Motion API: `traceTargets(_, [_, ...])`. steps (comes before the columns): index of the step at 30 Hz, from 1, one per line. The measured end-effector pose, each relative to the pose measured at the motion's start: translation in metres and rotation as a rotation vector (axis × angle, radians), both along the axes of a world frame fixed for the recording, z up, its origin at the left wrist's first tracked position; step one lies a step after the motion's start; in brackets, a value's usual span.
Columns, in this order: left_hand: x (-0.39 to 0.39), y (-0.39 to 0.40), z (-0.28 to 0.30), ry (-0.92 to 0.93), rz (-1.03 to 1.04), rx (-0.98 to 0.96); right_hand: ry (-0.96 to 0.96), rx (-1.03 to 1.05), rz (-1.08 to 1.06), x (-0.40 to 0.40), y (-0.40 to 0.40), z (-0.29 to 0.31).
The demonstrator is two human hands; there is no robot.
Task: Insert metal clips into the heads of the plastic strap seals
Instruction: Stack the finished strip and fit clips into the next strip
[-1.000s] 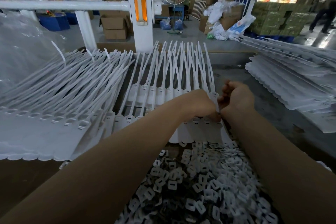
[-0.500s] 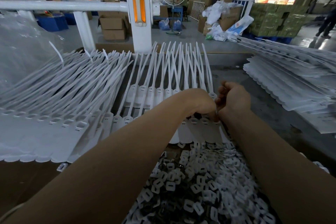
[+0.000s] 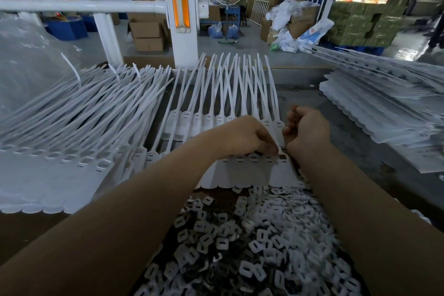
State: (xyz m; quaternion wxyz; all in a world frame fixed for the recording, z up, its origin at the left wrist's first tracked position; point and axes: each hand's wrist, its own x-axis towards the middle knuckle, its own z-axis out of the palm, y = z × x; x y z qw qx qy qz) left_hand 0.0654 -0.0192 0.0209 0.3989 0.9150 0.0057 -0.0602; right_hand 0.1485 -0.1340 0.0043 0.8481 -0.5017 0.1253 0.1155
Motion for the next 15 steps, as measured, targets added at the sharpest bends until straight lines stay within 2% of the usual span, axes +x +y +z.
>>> traceTargets(3, [-0.010, 0.007, -0.003, -0.106, -0.079, 0.052, 0.007, -0.004, 0.002, 0.000, 0.000, 0.001])
traceTargets(7, [-0.023, 0.005, -0.007, -0.217, -0.212, 0.281, 0.000, -0.008, 0.001, -0.001, 0.000, 0.000])
traceTargets(12, [-0.031, -0.006, -0.011, -0.371, -0.273, 0.626, 0.007, -0.011, -0.012, -0.002, 0.002, 0.000])
traceTargets(15, [-0.031, -0.010, -0.011, -0.407, -0.297, 0.733, 0.010, -0.008, -0.011, -0.001, 0.001, -0.001])
